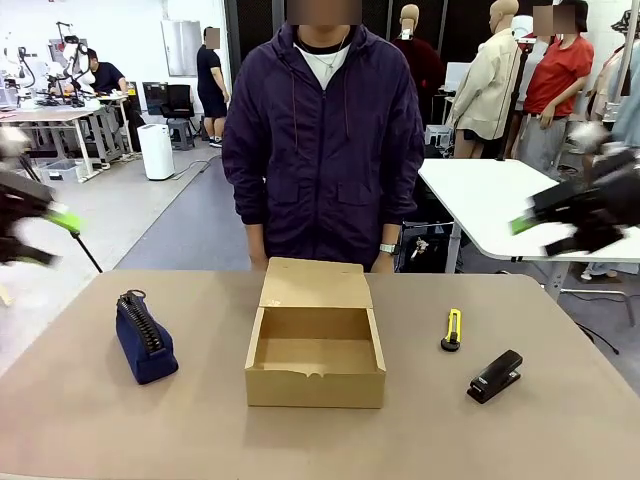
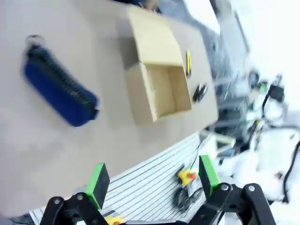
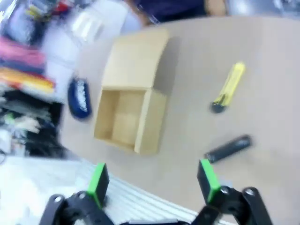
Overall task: Pack the items into the box.
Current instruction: Pick up the item indicated by the person and place it inside the Mailer Box.
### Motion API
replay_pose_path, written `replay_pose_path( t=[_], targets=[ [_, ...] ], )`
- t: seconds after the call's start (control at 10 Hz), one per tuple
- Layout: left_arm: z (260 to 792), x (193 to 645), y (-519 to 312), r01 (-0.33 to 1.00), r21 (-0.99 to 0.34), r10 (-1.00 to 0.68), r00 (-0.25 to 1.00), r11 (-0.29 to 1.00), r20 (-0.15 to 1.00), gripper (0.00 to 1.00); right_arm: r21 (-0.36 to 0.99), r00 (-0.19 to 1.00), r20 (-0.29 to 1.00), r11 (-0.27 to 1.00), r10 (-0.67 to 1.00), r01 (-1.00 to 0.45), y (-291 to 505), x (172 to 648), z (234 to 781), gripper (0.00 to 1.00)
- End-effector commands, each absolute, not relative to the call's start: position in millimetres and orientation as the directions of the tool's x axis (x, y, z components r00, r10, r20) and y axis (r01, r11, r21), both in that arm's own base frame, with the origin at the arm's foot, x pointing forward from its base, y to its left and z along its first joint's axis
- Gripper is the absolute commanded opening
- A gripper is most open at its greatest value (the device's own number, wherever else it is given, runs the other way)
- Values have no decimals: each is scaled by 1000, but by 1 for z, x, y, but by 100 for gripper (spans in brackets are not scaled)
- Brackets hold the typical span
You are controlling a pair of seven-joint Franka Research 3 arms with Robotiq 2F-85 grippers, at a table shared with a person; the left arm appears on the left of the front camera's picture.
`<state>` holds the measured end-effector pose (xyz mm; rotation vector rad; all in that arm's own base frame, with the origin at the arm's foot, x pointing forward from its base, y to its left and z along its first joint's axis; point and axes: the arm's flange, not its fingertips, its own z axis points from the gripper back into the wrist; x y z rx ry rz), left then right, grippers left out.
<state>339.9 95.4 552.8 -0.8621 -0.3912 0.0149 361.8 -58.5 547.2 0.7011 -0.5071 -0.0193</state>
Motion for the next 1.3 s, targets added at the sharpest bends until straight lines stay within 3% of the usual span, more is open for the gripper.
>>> replay_pose_path(
  t=[0.0,0.3,0.4,0.5,1.2],
  targets=[
    [517,312,180,-65,-879,574,780,472,250,100,761,761,379,645,-526,67,-149,338,513,100],
    [439,245,260,-223,-946,820,567,235,70,100,899,486,268,398,-832,184,-237,266,443,100],
    [492,257,252,-175,-885,646,745,432,168,100,890,454,273,401,-848,215,-238,255,432,100],
    [492,257,252,-175,-885,646,745,432,168,100,857,579,244,453,-778,248,-255,269,468,100],
    [492,257,252,-175,-885,646,745,432,168,100,857,579,244,453,-778,248,-255,269,468,100]
  ],
)
